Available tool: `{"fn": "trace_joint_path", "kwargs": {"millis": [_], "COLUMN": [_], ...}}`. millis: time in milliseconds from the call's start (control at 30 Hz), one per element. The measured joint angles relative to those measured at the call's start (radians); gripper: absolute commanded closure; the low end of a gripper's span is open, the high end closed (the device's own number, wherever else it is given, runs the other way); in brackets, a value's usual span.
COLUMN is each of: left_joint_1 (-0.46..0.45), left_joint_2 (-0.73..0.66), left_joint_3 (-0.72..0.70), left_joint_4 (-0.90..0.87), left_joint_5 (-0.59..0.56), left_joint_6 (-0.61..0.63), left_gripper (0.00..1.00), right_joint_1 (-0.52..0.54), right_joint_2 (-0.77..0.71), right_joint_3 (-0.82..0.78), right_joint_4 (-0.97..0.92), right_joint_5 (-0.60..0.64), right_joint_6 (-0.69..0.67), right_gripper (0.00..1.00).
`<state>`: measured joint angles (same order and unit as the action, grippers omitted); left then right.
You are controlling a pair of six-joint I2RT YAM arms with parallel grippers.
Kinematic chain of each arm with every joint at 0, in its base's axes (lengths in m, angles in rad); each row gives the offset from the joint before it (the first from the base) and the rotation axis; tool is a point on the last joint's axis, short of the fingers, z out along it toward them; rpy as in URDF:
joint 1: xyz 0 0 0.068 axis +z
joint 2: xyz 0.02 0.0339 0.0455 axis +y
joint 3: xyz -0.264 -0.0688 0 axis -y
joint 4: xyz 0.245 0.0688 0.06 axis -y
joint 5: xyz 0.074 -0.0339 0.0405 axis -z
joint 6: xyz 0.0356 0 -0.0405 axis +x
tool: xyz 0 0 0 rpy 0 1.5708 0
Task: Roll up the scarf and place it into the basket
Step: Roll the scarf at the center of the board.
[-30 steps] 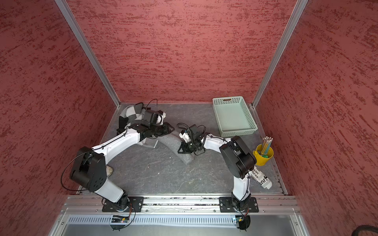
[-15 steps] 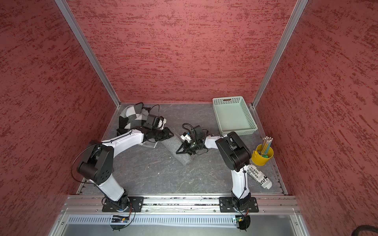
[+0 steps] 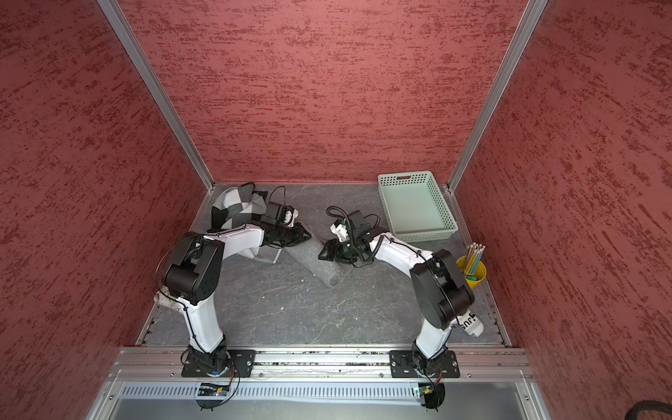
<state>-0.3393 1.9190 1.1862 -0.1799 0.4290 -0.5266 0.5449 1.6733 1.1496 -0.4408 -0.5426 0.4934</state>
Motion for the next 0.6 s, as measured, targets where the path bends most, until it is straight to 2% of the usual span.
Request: {"fn": "trace_joint_path", "kwargs": {"millis": [100, 233, 433, 600], "left_joint_1": [0.002, 0.003, 0.005, 0.006], "left_joint_2": [0.004, 0.009, 0.036, 0.056], "left_joint_3": [0.001, 0.006, 0.034, 0.058], "left_joint_4": [0.003, 0.002, 0.002, -0.003], "left_joint_5": [0.002, 0.004, 0.011, 0.019], "left_joint_6": [0.0, 0.0, 0.0, 0.0], "left_gripper": [0.71, 0.71, 0.7, 0.7], "right_joint_1": [0.039, 0.163, 0.357, 0.449], "right_joint_2": [-0.103, -0.143, -0.061, 0.035], "right_joint_3": [0.017, 0.045, 0.079, 0.088], "right_joint_4": [-0.068, -0.103, -0.112, -0.09], "right_joint_5": [0.194, 0.402, 0.658, 0.837], "right_joint_6": [-0.029, -0.077, -0.2, -0.333], "right_gripper": [0.33, 0.31, 0.22, 0.1]}}
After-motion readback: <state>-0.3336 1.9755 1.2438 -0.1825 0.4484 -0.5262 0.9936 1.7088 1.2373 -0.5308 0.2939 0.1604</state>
